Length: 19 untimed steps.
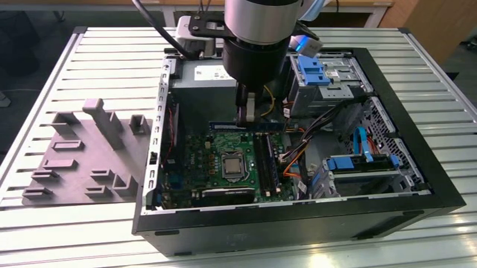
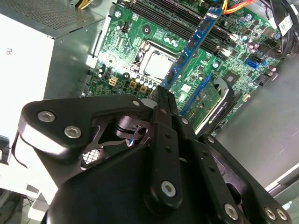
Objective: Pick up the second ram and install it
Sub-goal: 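Insert the second ram into the second slot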
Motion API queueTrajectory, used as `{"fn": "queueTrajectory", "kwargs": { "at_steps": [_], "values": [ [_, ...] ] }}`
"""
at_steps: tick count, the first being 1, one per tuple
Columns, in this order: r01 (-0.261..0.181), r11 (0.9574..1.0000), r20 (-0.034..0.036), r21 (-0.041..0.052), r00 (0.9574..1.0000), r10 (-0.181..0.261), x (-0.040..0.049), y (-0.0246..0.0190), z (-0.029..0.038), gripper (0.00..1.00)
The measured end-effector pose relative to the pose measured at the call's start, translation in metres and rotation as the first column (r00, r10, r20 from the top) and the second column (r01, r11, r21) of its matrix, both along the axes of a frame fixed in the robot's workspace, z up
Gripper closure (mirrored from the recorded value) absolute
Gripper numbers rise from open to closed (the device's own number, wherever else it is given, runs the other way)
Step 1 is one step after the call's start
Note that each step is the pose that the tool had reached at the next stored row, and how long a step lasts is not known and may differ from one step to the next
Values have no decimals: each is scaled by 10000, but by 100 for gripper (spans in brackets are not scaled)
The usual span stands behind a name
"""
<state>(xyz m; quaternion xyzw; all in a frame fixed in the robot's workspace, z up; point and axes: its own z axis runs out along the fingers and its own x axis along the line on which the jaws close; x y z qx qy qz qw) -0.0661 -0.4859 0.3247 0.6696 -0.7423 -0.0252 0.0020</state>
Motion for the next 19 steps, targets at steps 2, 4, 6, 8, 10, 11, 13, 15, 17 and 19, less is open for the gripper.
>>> {"fn": "queueTrajectory", "kwargs": {
  "at_steps": [2,4,6,8,10,11,13,15,17,19],
  "values": [
    [237,9997,0,-2,9997,-237,0,0,0,88],
    [495,9988,0,-5,9988,-495,0,0,-1,88],
    [754,9972,1,-13,9972,-754,0,0,-2,88],
    [1011,9949,1,-22,9949,-1011,0,0,-2,88],
    [1281,9918,2,-30,9918,-1281,0,0,-2,88],
    [1409,9900,3,-34,9900,-1409,0,0,-2,88],
    [1679,9858,4,-43,9858,-1679,0,0,-2,88],
    [1922,9813,6,-51,9813,-1922,0,0,-3,88],
    [2185,9758,7,-58,9758,-2185,0,0,-3,88],
    [2434,9699,8,-62,9699,-2434,0,0,-3,88]
  ]
}}
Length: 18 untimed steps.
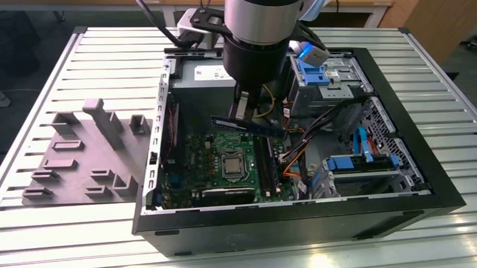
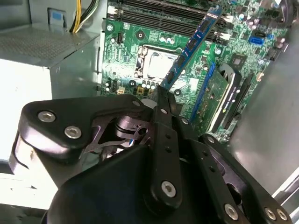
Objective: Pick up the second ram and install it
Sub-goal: 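Insert the second ram into the second slot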
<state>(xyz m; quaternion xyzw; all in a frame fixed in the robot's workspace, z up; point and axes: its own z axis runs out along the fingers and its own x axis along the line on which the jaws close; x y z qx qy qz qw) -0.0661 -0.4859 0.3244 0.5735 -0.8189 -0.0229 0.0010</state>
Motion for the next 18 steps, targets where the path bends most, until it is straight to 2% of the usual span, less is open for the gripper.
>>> {"fn": "queueTrajectory", "kwargs": {
  "at_steps": [4,8,13,18],
  "values": [
    [491,9988,0,-6,9988,-491,0,0,0,88],
    [991,9951,0,-9,9951,-991,0,0,-1,88],
    [1578,9875,1,-10,9875,-1578,0,0,-2,88],
    [2100,9777,1,-9,9777,-2100,0,0,-2,88]
  ]
}}
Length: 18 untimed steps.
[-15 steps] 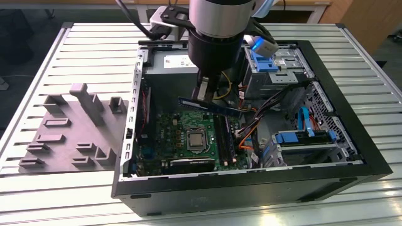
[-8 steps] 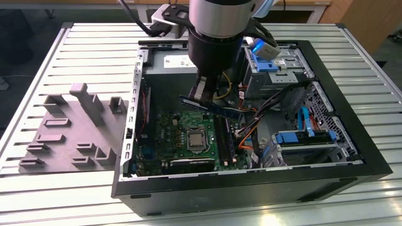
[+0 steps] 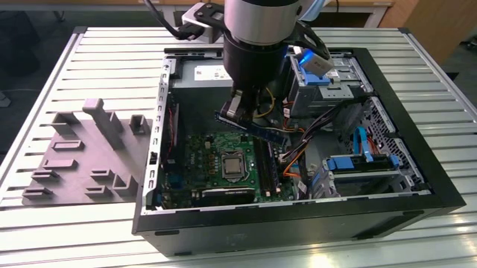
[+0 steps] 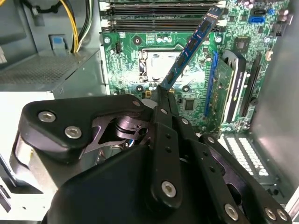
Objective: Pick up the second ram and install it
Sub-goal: 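Insert the second ram into the second slot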
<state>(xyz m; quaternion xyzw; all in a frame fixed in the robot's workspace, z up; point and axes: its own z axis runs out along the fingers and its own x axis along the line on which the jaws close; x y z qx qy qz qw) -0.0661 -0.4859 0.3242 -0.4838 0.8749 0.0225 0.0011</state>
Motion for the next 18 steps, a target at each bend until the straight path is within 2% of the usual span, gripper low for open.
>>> {"fn": "queueTrajectory", "kwargs": {
  "at_steps": [3,4,8,18],
  "values": [
    [309,9995,0,0,9995,-309,0,0,0,88],
    [549,9985,0,0,9985,-549,0,0,0,88],
    [956,9954,0,1,9954,-956,0,0,-1,88],
    [1828,9831,0,0,9831,-1828,0,0,-1,88]
  ]
}}
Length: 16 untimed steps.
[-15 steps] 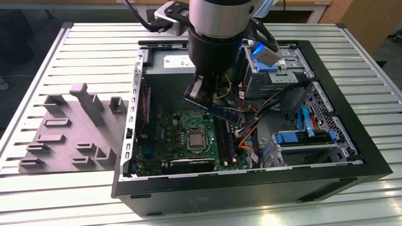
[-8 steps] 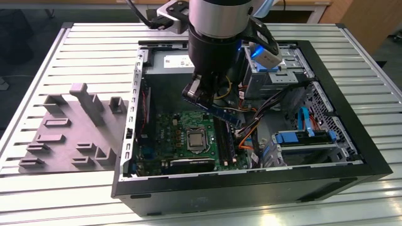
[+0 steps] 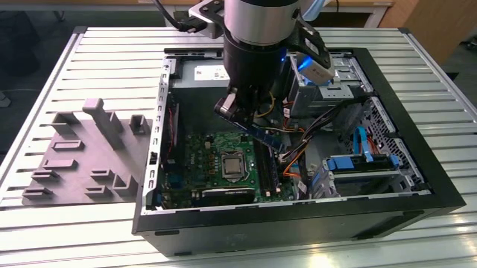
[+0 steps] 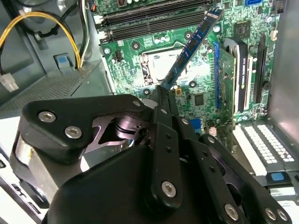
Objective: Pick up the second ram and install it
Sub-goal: 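Insert the second ram into the second slot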
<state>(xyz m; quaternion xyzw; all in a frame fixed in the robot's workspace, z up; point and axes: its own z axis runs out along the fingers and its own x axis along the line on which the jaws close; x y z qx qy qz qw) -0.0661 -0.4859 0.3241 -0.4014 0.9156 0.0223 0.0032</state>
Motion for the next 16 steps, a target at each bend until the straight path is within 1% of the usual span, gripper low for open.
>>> {"fn": "queueTrajectory", "kwargs": {
  "at_steps": [1,8,12,16],
  "values": [
    [153,9999,0,0,9999,-153,0,0,0,88],
    [674,9977,0,0,9977,-674,0,0,0,88],
    [977,9952,0,0,9952,-977,0,0,-1,88],
    [1275,9918,0,-1,9918,-1275,0,0,-1,88]
  ]
}}
